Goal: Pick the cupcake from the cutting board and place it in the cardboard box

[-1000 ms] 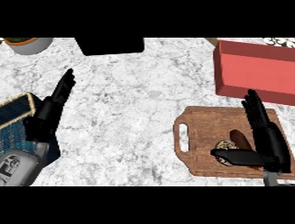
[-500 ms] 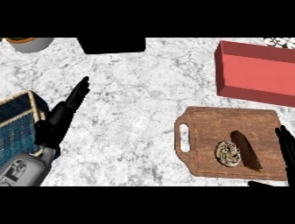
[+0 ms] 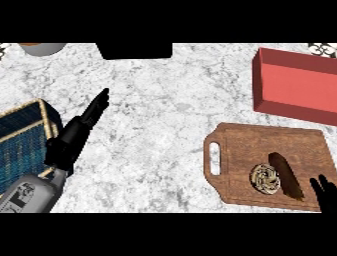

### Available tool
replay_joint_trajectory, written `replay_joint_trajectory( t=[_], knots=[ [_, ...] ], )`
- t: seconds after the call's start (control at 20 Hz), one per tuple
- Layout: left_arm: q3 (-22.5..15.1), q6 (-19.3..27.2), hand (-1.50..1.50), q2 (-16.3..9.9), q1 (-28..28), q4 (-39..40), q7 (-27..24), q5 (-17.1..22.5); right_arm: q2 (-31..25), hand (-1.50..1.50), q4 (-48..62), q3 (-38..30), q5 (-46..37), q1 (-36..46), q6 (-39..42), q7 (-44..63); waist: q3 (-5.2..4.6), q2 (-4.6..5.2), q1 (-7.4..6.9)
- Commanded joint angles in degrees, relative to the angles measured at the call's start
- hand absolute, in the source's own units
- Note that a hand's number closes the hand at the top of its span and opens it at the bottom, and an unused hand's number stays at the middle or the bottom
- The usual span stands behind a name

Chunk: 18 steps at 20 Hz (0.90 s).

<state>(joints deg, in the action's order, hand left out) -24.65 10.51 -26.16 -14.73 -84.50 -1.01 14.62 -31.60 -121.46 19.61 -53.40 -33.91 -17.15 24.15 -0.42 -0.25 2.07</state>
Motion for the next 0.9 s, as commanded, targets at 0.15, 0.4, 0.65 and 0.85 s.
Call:
replay_joint_trajectory(
  t=[0.15,0.4,0.65,0.85],
  knots=[
    [-0.8,-1.0,0.00,2.1,0.2,-1.5,0.3,-1.3,3.8,-1.50,-17.9,9.3,-6.8,-0.6,18.8,20.7,0.26,0.31,-2.14],
    [0.1,-1.6,0.00,5.1,-0.7,0.3,1.2,-4.3,12.1,-1.50,-9.9,10.8,-5.6,13.4,24.6,27.3,0.39,0.32,-2.28],
    [3.7,-4.7,0.00,3.1,1.5,-5.6,5.4,-4.5,14.1,-1.50,-3.8,4.5,-1.0,19.7,26.7,26.2,0.42,0.26,-2.44],
    [6.0,-7.3,0.00,4.3,1.6,-3.6,3.7,-5.4,14.6,-1.50,3.4,3.8,-1.7,18.0,23.5,22.2,0.44,0.24,-2.10]
  ],
)
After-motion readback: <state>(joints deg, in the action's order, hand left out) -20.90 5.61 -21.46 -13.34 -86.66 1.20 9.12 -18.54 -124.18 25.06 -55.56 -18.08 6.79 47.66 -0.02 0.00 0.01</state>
